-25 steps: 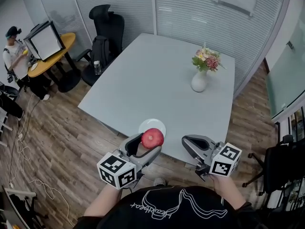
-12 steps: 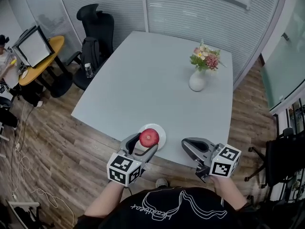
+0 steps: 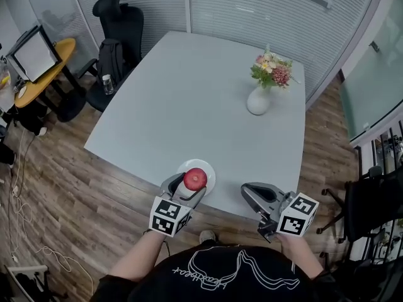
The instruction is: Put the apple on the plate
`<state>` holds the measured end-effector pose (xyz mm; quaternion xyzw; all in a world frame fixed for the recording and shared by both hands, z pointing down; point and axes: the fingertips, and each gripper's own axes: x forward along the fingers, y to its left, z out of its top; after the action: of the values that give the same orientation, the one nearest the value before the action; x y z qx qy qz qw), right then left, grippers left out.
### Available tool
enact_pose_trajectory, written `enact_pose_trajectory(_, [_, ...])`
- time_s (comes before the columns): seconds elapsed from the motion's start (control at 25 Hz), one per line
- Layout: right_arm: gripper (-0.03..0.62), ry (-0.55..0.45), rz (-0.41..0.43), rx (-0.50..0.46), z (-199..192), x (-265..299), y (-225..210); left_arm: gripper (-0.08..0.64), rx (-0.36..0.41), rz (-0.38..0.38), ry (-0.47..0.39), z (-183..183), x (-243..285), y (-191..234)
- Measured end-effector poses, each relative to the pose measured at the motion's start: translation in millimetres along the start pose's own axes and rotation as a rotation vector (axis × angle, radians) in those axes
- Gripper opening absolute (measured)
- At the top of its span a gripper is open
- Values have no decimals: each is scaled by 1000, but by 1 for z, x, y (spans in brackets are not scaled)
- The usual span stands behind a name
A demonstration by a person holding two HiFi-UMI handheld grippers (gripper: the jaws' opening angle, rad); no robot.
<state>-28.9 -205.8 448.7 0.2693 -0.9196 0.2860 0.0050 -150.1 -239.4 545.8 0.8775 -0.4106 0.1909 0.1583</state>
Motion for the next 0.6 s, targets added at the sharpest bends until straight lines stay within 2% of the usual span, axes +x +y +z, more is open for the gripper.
enact_pose_trajectory(0.24, [9, 10, -31, 24, -6, 0, -13, 322, 43, -11, 40, -26, 27, 8])
enact_pose_trajectory(0.6, [9, 32, -42, 37, -10, 3, -23, 322, 43, -26, 88, -56, 52, 17])
